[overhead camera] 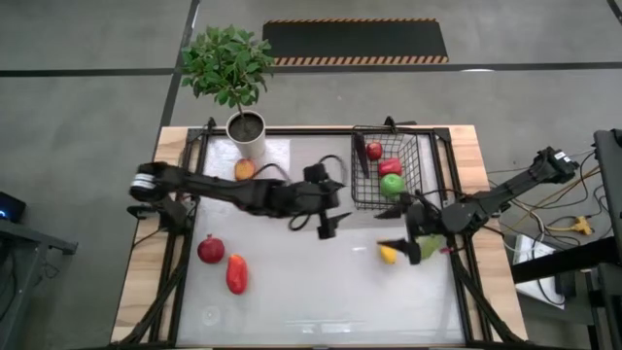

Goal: Build produce basket
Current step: Put the orange mango into the wire basket

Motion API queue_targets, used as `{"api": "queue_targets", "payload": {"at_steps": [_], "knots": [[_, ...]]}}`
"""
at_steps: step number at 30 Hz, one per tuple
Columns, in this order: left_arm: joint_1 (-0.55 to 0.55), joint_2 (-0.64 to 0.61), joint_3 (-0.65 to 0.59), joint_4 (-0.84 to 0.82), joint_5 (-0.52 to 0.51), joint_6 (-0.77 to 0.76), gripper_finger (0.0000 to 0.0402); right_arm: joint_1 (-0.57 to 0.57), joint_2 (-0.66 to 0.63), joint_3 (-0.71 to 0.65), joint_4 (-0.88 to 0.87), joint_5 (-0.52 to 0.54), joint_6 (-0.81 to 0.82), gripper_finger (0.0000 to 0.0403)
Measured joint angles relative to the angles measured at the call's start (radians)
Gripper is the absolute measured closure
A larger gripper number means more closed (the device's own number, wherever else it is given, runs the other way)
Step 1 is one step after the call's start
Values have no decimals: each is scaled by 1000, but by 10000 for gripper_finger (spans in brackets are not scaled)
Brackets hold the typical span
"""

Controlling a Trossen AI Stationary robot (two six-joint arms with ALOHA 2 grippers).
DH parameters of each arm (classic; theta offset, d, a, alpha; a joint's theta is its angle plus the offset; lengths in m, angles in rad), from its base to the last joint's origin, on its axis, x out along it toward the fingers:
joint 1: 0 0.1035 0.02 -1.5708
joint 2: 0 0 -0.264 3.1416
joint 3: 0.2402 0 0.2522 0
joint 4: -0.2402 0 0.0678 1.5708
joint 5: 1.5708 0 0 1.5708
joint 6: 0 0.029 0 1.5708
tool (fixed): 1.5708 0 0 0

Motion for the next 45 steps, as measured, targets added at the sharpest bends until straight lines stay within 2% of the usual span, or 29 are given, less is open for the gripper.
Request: {"api": "queue_targets", "payload": {"at_steps": [2, 10, 13, 18, 20, 24, 29, 36, 39, 42, 45], "knots": [[-14, -69, -93, 86, 0, 2, 72, -19, 9, 56, -66, 37, 53, 88], [-34, -258, -386, 385, 6, 24, 72, -209, 131, 346, -491, 41, 254, 222], [-33, -299, -455, 468, 7, 26, 72, -305, 215, 468, -717, 41, 308, 277], [-33, -343, -527, 509, 7, 26, 72, -467, 384, 647, -1102, 39, 313, 361], [-33, -353, -540, 515, 7, 19, 72, -518, 442, 700, -1196, 43, 303, 385], [-47, -357, -562, 475, 8, -8, 72, -566, 531, 776, -1233, 41, 227, 391], [-57, -359, -600, 356, 8, -75, 72, -572, 611, 878, -1238, 40, 148, 394], [-58, -359, -609, 128, -21, -198, 72, -549, 642, 961, -1228, 39, 63, 394], [-80, -359, -609, 68, 54, -288, 72, -536, 628, 960, -1209, 33, 42, 394], [-114, -359, -606, 18, 166, -450, 72, -527, 612, 958, -1208, 33, 40, 394], [-172, -356, -605, -27, 202, -630, 72, -523, 602, 954, -1200, 33, 17, 394]]}}
